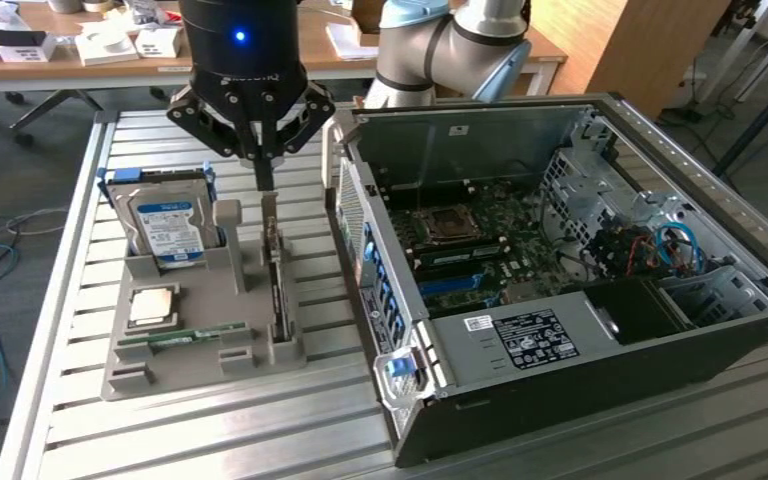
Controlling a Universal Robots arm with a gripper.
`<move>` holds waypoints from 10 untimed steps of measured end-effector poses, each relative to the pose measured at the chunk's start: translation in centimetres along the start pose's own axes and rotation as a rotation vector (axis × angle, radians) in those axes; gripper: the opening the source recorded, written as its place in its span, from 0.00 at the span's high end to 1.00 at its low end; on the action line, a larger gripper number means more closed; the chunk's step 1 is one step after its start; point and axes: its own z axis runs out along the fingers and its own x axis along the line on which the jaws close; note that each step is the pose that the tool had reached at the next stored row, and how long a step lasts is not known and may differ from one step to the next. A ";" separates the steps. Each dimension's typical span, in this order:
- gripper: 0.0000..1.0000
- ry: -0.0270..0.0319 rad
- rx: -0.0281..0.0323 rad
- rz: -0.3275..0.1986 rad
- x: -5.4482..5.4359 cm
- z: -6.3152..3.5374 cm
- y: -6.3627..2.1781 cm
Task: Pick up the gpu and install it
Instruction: 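Reach for the gpu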
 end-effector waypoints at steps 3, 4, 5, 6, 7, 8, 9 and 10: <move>0.89 0.0001 0.0000 0.000 0.0 0.11 0.00; 0.89 0.0001 0.0000 0.000 0.0 0.17 -0.01; 0.89 0.0001 0.0001 0.000 0.0 0.22 -0.01; 0.89 0.0002 0.0001 0.000 0.0 0.22 -0.01; 0.89 0.0002 0.0001 0.000 0.0 0.22 -0.01; 0.89 0.0002 0.0001 0.000 0.0 0.22 -0.01; 0.89 0.0002 0.0001 0.000 0.0 0.23 -0.01; 0.89 0.0001 -0.0001 0.000 0.0 0.23 -0.01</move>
